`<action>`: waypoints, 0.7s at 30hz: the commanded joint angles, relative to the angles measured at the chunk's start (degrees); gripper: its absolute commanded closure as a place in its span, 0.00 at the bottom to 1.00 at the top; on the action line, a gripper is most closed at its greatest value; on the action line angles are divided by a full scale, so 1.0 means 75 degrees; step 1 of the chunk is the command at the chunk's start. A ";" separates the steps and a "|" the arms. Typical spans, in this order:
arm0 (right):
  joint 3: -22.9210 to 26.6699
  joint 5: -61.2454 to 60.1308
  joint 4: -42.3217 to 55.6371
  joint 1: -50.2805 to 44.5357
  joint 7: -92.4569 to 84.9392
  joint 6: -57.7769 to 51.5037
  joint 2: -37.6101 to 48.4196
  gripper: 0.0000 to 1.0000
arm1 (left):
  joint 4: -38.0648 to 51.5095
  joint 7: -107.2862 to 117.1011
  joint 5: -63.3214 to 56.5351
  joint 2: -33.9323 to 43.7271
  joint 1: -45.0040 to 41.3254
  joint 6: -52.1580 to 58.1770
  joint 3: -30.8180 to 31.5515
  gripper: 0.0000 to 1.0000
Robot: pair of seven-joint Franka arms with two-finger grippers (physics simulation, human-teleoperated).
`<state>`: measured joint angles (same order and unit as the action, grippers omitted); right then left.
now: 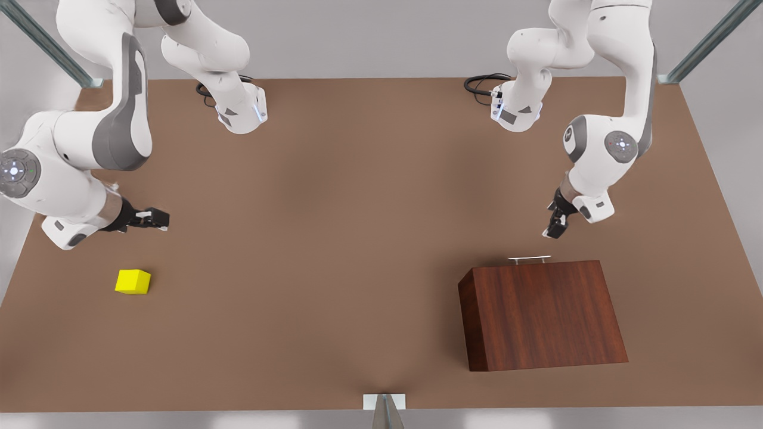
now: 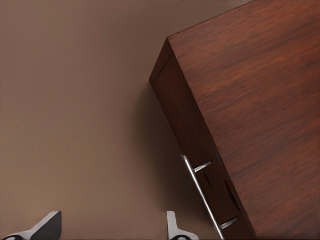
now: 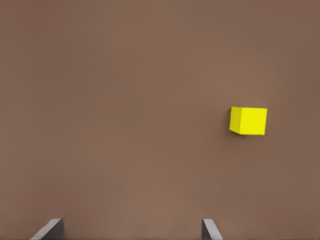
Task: Open the drawer with left arm, place the square in the middle with right arm, and place the square in the drawer with left arm
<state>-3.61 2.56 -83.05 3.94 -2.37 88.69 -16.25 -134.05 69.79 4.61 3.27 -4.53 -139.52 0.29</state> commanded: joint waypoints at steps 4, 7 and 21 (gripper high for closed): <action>0.0094 -0.0095 -0.0001 0.0448 0.0023 -0.0001 -0.0774 0.00 | -0.0442 0.0419 0.0042 -0.0002 0.0077 -0.0850 0.0207 0.00; 0.0106 0.0326 -0.0001 0.0705 -0.0082 0.0582 -0.1031 0.00 | -0.0431 0.1979 0.0030 -0.0002 0.0077 -0.0862 0.0383 0.00; 0.0165 -0.0224 -0.2005 0.2288 -0.2262 0.5213 -0.2169 0.00 | -0.0665 0.1921 -0.0345 -0.0635 0.0170 -0.2608 0.0676 0.00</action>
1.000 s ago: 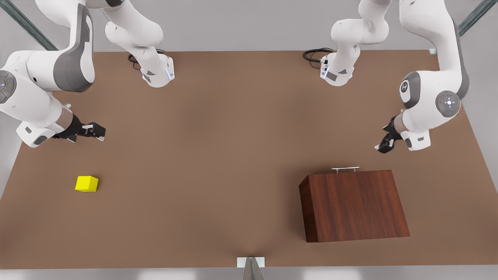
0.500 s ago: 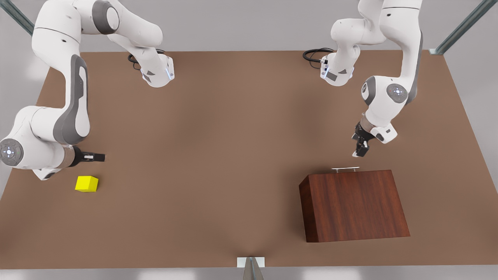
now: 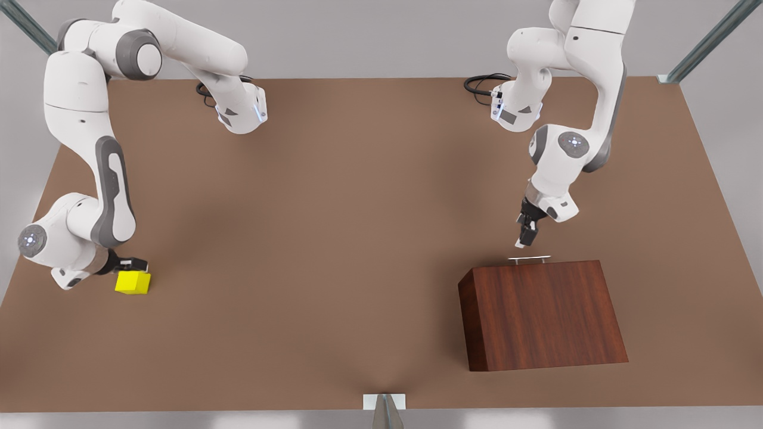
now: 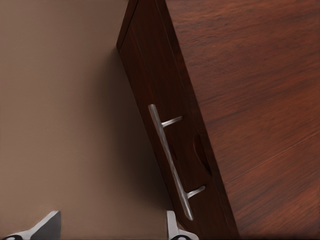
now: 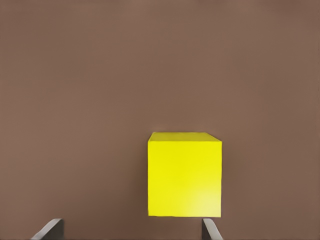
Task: Open the drawer with left arm, place the square in the middle with right arm, and place the square in the drawer with left arm
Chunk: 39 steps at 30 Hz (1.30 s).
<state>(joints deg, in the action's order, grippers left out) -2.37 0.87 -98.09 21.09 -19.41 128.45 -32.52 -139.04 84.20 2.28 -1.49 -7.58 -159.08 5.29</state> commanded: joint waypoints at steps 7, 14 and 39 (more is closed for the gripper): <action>0.0023 0.0459 0.1009 0.0235 -0.1373 -0.0416 -0.0691 0.00 | 0.0035 0.0996 0.0060 -0.0001 0.0752 0.0094 -0.0026 0.00; 0.0000 0.0037 0.0775 0.0164 -0.0752 -0.0252 -0.0750 0.00 | 0.0047 0.0996 0.0001 -0.0106 0.0752 -0.0117 -0.0014 0.00; 0.0012 0.0435 0.1384 0.0223 -0.0811 -0.1025 -0.1254 0.00 | 0.0352 0.0961 -0.0104 -0.0833 0.0893 -0.0422 -0.0026 0.00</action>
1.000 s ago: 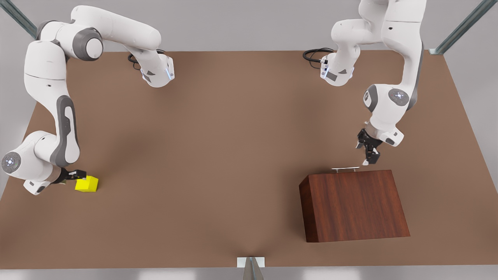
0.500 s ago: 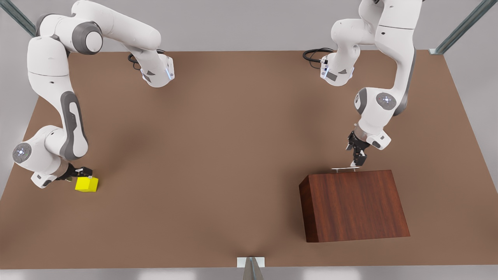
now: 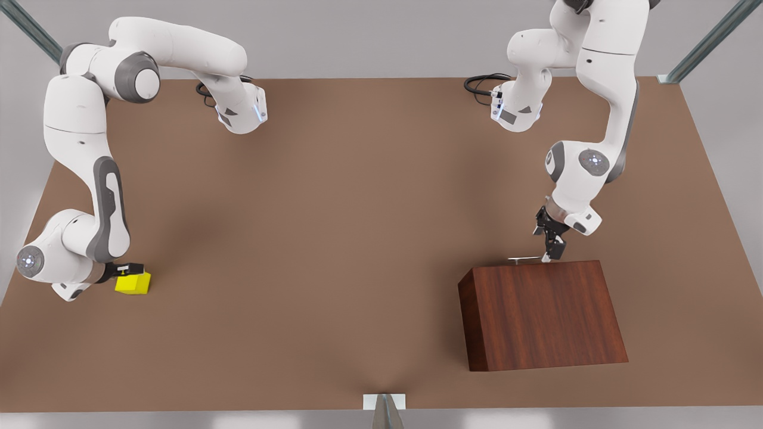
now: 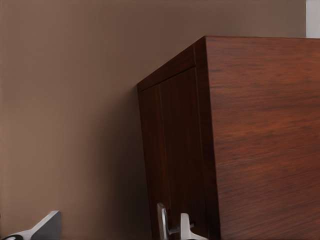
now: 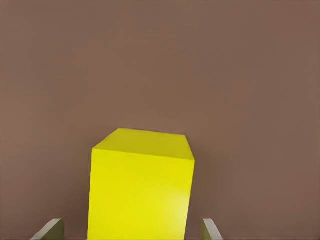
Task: Open the drawer with left arm, place the square in the middle with right arm, and place the square in the drawer with left arm
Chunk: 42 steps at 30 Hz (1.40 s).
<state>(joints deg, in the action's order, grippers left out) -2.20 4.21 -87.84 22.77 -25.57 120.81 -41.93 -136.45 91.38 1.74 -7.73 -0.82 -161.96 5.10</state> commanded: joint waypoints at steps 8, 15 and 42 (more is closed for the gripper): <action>0.0001 0.0130 -0.1529 0.0011 0.0140 0.1376 0.0738 0.00 | -0.0006 0.0003 -0.0033 0.0175 -0.0008 -0.0003 -0.0001 0.00; 0.0012 0.0118 -0.1343 0.0152 0.0104 0.1471 0.0622 0.00 | 0.0005 0.0015 -0.0044 0.0175 -0.0113 -0.0015 0.0011 0.00; -0.0011 0.0036 -0.0428 -0.0012 0.0667 0.2056 -0.0328 0.31 | -0.0018 0.0191 0.0038 0.0198 -0.0324 0.0489 0.0011 0.00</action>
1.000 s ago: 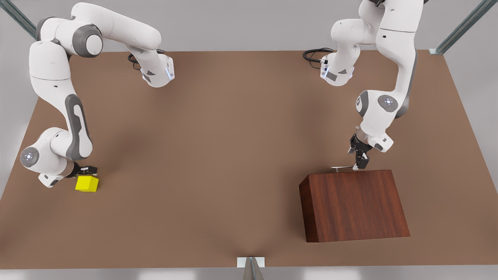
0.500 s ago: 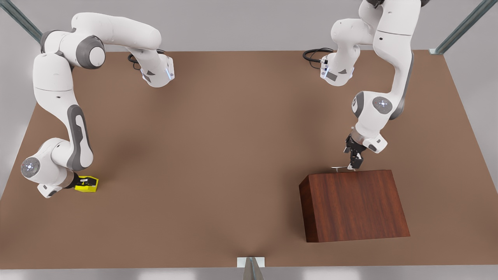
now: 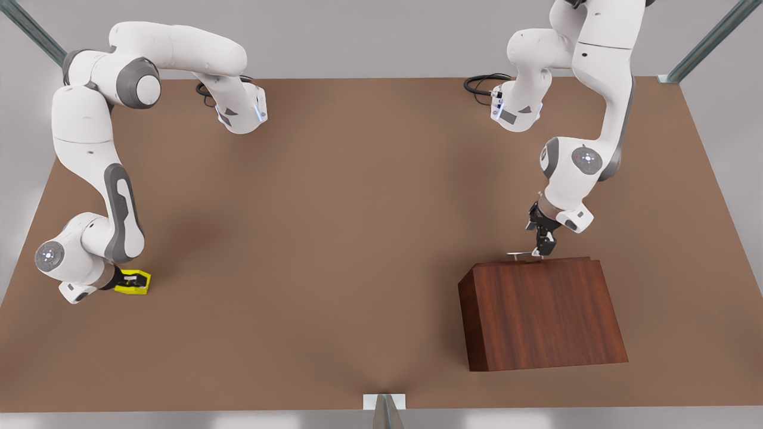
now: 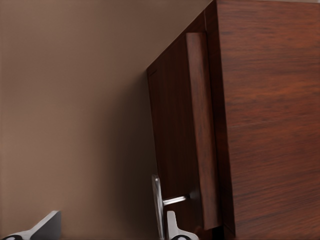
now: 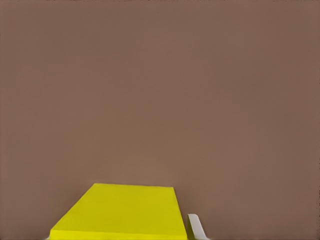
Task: Open the drawer with left arm, place the square in the middle with right arm, and place the square in the drawer with left arm
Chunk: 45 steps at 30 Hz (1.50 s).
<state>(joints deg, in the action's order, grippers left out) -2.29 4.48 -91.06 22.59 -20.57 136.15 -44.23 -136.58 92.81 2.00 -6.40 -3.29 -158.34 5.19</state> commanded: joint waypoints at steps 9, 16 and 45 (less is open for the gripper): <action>0.0000 0.0011 0.0012 -0.0024 -0.0012 -0.0060 0.0014 0.32 | -0.0023 0.0129 0.0003 0.0150 -0.0007 0.0440 0.0000 0.00; -0.0094 0.0023 -0.0105 -0.0387 0.0105 -0.1125 0.0962 0.32 | -0.0012 0.0176 0.0014 0.0209 -0.0112 0.0617 0.0000 0.00; -0.1945 0.1863 0.2414 -0.8391 0.6691 -0.2861 -0.0407 0.34 | -0.0129 0.0305 0.0003 0.0619 -0.0206 0.1601 0.0000 0.00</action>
<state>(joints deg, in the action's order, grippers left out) -16.98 18.38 -72.64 -41.33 30.98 116.12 -47.59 -137.55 95.10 2.02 -1.76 -4.62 -146.21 5.18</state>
